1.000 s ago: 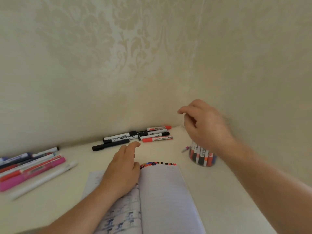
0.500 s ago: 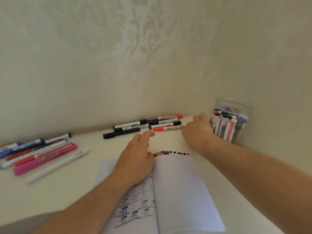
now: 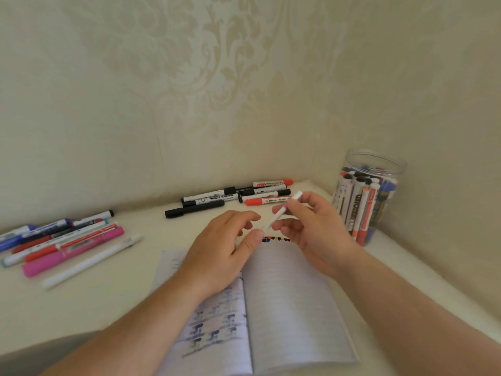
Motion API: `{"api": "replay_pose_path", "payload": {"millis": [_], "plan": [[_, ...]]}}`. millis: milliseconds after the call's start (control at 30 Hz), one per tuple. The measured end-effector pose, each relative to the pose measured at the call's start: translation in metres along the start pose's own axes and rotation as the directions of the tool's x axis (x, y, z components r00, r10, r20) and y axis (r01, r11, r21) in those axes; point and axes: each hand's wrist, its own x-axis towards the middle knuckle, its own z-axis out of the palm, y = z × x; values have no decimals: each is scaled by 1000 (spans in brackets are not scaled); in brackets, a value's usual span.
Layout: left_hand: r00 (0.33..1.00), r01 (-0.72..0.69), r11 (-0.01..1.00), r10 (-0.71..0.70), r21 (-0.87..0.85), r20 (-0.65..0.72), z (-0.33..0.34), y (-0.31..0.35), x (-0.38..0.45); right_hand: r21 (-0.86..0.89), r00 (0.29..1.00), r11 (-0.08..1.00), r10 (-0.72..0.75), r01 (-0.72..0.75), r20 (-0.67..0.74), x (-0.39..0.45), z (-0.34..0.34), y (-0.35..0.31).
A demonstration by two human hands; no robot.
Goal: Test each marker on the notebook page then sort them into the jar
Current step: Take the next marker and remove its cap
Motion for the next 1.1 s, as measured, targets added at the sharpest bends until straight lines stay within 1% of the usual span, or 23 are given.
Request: {"api": "replay_pose_path", "payload": {"millis": [67,100,167,233,300,367,400,433,500,533,567,600,667,733,800,867,900,967,1033,1100], "plan": [[1000,-24,996,22,87,22,1,2,0,106,1000,994,16,-16,-6,-1,-1,9],[999,-40,993,40,110,7,1,3,1,129,1000,992,12,-11,-6,0,-1,11],[997,-70,992,73,100,-20,1,4,2,121,1000,993,-4,3,13,2,-1,14],[996,-88,994,90,70,-30,1,3,0,70,999,997,-21,18,43,1,-2,18],[994,-99,993,102,60,-46,0,1,1,-61,995,995,-69,74,73,0,-5,22],[987,-87,995,92,39,-129,2,-3,3,-167,988,979,-94,114,121,-2,-10,20],[980,-72,997,72,9,-186,2,-5,4,-159,982,983,-63,92,178,-3,-14,16],[971,-50,998,41,-33,-236,2,-7,4,-117,963,992,-8,41,269,-5,-18,11],[954,1,992,-38,-125,-297,1,-9,4,-53,876,996,93,-77,473,-11,-23,3],[947,28,986,-78,-163,-311,0,-9,4,-56,847,993,120,-107,519,-14,-22,2],[942,55,978,-117,-199,-315,-1,-8,4,-74,852,991,131,-108,508,-16,-19,4],[937,82,967,-158,-242,-312,-2,-7,5,-100,880,990,130,-95,457,-16,-15,7],[931,131,929,-235,-347,-279,-4,-8,3,-128,945,990,97,-59,312,-16,-8,13],[947,142,913,-238,-382,-217,-4,-6,1,-110,976,992,77,-55,206,-13,-4,15],[979,82,947,-135,-309,-153,-5,-2,-2,-74,982,995,80,-69,170,-12,-4,16],[996,-27,984,10,-176,-92,-4,1,-4,-23,980,998,66,-62,188,-12,-3,18],[996,-69,991,61,-116,-68,-3,3,-4,2,977,999,48,-50,207,-13,-2,19],[995,-96,995,95,-33,-17,-1,3,-4,9,973,1000,19,-22,228,-12,-2,22],[995,-90,996,90,-15,31,1,4,-4,-82,976,996,-1,20,220,-13,-2,26],[990,-132,991,132,12,44,2,4,-6,-182,976,981,-21,62,218,-15,-1,27]]}}
